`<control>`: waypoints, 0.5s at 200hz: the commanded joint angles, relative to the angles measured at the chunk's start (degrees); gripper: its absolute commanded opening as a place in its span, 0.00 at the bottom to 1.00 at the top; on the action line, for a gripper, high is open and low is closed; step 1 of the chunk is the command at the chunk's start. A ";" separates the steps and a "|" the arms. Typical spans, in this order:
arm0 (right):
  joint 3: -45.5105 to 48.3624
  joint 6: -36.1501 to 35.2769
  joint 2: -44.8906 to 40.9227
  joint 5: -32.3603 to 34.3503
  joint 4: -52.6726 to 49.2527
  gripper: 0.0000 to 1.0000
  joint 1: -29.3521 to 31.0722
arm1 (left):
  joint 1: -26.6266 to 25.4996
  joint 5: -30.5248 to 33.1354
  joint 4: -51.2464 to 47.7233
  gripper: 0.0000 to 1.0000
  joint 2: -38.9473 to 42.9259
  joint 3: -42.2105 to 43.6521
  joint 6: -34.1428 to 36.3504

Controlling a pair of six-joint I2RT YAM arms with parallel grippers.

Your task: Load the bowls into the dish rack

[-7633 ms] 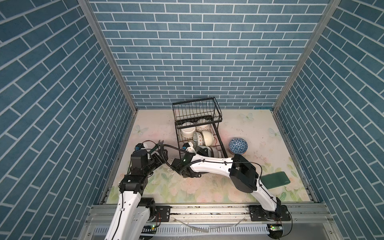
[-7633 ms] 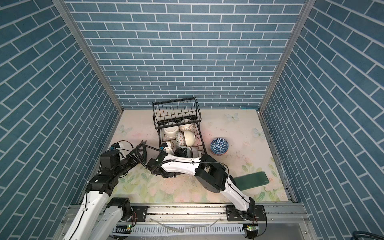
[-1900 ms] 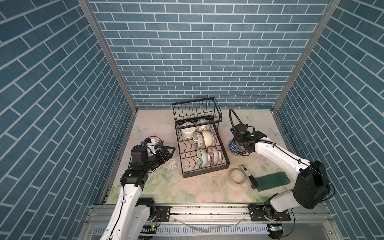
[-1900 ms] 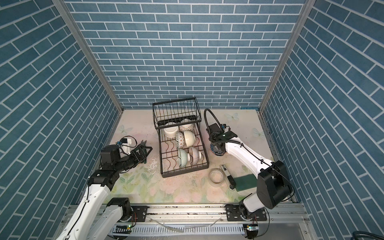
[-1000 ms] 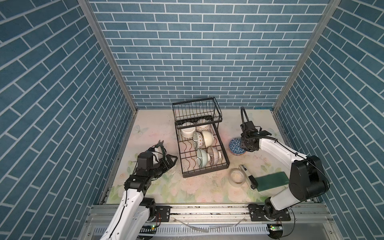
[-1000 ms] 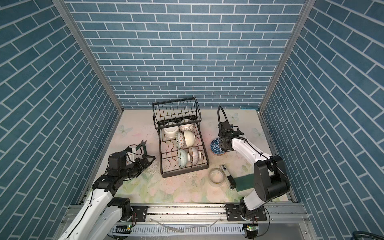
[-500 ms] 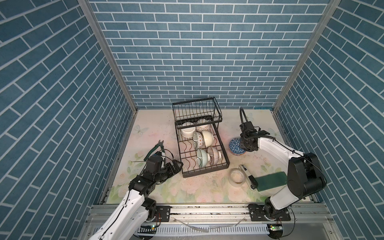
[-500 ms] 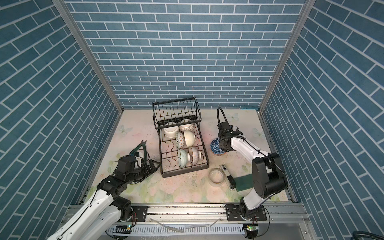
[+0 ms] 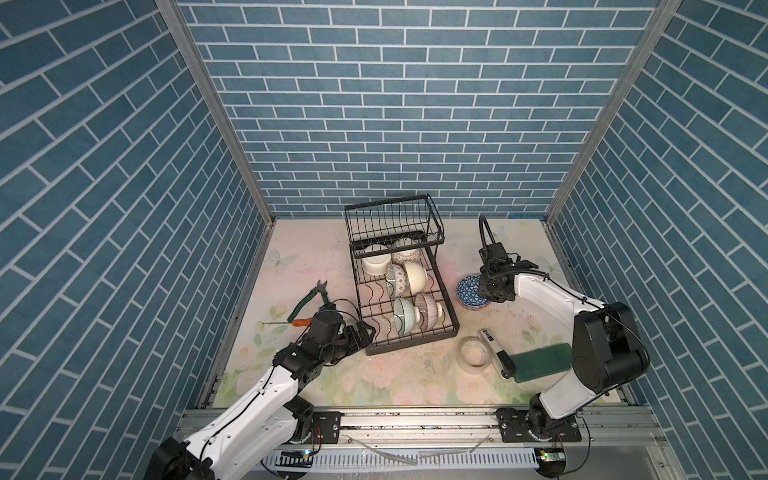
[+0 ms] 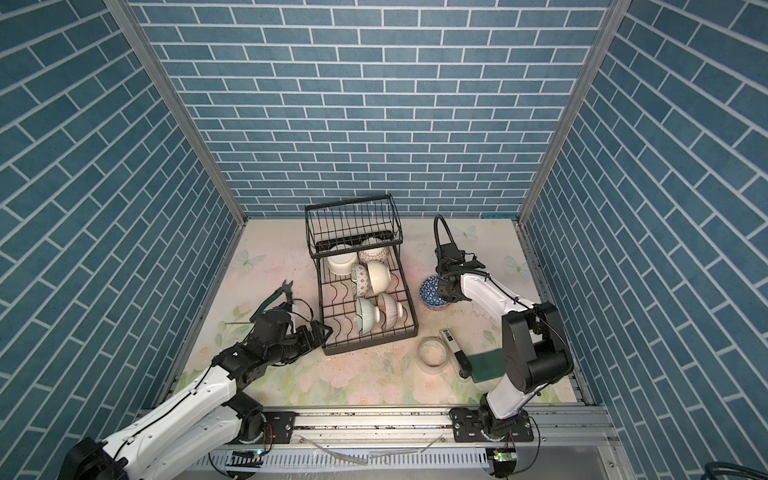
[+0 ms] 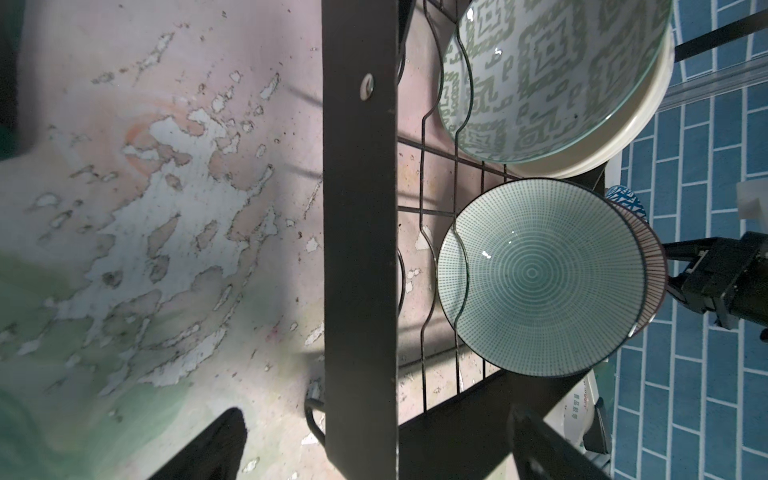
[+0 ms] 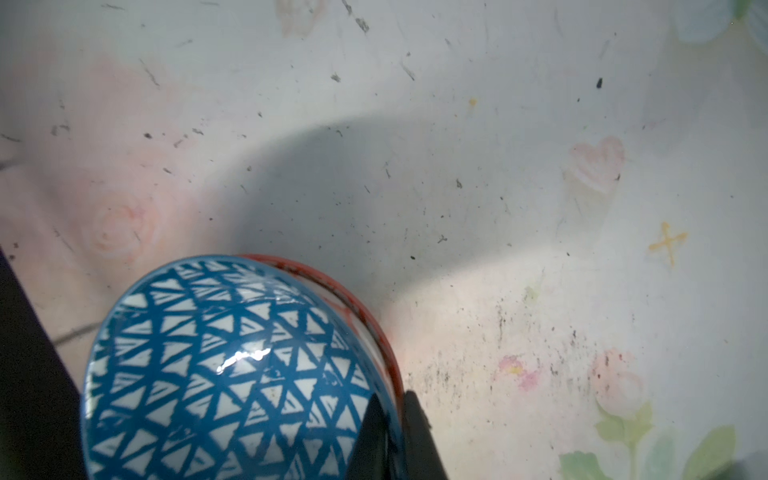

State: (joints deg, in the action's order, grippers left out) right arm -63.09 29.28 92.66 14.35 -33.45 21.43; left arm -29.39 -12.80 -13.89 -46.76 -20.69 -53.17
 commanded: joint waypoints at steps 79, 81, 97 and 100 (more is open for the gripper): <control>-0.84 -1.49 -2.02 2.06 -2.41 0.00 -0.19 | -2.25 3.10 4.06 1.00 -1.80 0.46 0.52; -0.86 -1.50 -2.11 2.08 -2.41 0.00 -0.23 | -2.25 3.10 3.94 1.00 -1.76 0.40 0.56; -0.81 -1.66 -3.41 1.91 -2.34 0.00 -0.23 | -2.35 3.30 3.32 1.00 -1.39 0.30 0.86; -0.70 -1.68 -3.72 1.82 -2.32 0.00 -0.17 | -2.34 3.41 3.12 1.00 -1.36 0.29 0.88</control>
State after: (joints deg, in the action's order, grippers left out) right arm -63.09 28.86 91.90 14.55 -34.17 21.34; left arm -31.33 -10.66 -10.50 -48.53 -20.69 -53.15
